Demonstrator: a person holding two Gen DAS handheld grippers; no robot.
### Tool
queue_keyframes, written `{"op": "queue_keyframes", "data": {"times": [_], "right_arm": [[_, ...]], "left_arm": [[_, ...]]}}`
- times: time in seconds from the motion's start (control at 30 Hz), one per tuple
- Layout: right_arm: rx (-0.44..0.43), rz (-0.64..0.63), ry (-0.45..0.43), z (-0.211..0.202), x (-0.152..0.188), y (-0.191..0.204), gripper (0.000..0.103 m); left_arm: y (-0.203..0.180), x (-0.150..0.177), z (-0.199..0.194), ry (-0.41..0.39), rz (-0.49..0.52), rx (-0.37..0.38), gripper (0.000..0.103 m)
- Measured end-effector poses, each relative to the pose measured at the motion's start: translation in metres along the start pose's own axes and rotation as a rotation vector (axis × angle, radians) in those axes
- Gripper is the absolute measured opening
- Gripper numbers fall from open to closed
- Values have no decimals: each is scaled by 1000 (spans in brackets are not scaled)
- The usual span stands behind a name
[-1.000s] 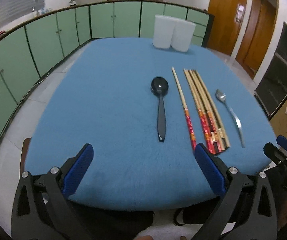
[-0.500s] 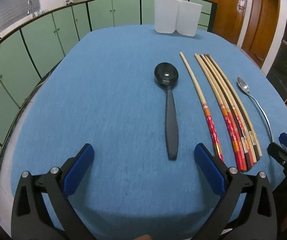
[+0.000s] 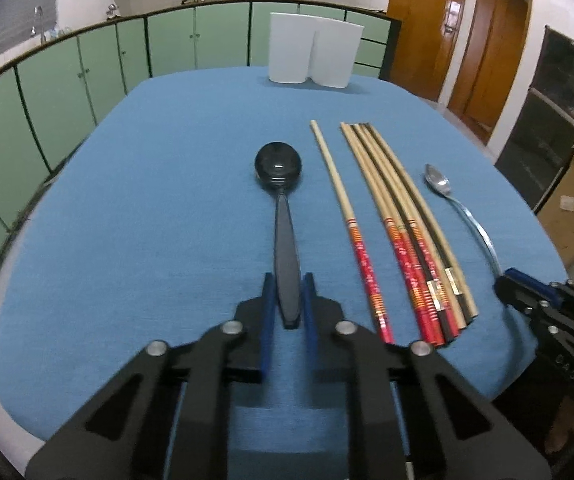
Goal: Organize utensils
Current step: 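Close the left tool on the black spoon while the right tool grasps the silver spoon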
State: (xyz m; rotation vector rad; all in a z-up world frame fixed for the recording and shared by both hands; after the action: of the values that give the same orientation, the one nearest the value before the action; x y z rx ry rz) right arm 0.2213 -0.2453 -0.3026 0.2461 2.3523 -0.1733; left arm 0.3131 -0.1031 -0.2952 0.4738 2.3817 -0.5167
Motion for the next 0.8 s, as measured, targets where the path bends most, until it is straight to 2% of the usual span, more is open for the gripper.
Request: {"op": "queue_keyframes", "data": {"times": [0.2,0.37,0.57,0.7,0.8], "right_arm": [[-28,40,-11,-14,-11,-6,10],[-58,57,-57,-41,-41,-13,9],[-66,11,-97,-60,-79,-14,8],[-72,-28,-85,-62,-97,-13,2],[-75,-45,-71,-62,-103,-14,2]], "left_arm": [[2,-15,-4,21,-45,24,12],[-4,-39,-24,-5,-43,37,12],[-11,-66,-43,-46,-11,49,12],[-13,-81,-50,-57,2,60,11],[-12,-93,-54,-58,5,74,11]]}}
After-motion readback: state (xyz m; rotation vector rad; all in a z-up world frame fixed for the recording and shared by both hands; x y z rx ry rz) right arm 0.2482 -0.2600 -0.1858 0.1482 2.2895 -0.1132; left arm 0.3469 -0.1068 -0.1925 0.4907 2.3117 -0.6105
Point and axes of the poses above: each gripper's, at about its wrist camera, not at the fingertips, and z roughly the way its jaws point, y to its left, x to its underside, the point moved 3 cm from there along z, roughly the way its jaws point, and after that the axes turned 12 degrees about x, right-handed, at the moved point
